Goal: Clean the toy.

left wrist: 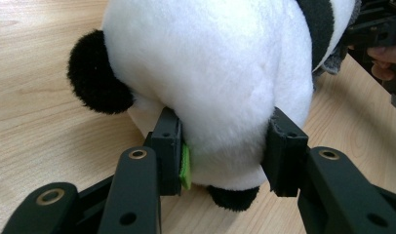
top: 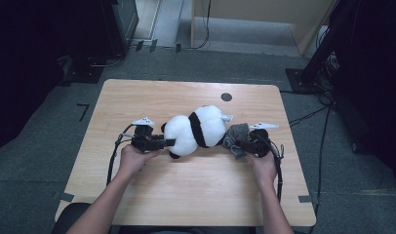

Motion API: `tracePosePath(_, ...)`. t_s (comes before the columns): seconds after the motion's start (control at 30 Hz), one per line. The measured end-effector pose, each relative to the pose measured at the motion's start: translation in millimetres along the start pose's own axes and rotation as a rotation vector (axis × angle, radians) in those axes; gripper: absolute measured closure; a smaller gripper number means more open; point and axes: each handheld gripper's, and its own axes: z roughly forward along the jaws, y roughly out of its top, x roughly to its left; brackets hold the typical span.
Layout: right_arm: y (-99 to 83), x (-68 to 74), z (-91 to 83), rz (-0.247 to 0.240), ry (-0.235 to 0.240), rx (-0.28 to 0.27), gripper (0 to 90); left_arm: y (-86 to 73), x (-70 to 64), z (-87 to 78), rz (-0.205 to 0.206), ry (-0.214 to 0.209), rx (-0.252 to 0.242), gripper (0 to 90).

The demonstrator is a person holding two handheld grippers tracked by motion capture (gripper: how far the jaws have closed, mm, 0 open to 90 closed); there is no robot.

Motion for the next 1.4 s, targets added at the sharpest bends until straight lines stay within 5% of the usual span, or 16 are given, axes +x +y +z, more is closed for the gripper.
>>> tracePosePath(0.3,8.0,6.4,-40.5,0.020,0.023,-0.146,69.3,-0.2,0.3,0.0,0.002,-0.001,-0.001,57.2)
tracePosePath(0.63,30.8,65.4,-70.4,-0.123,0.158,-0.252,69.3,-0.2,0.5,0.1,-0.004,-0.001,-0.003,57.2)
tracePosePath(0.93,26.1,140.2,-34.5,-0.279,0.381,-0.175,69.2,-0.7,-0.1,0.1,-0.002,0.002,-0.004,57.2)
tracePosePath(1.03,16.7,155.9,-10.0,-0.322,0.398,-0.103,69.1,-0.8,-0.4,0.1,-0.001,0.002,-0.003,57.2)
tracePosePath(1.2,2.3,156.4,26.6,-0.354,0.349,-0.001,68.9,-0.9,-0.6,0.0,0.006,0.004,0.002,57.2)
tracePosePath(1.4,-1.7,134.1,27.5,-0.321,0.314,0.017,68.5,-0.8,-0.4,0.2,0.008,0.003,0.000,57.2)
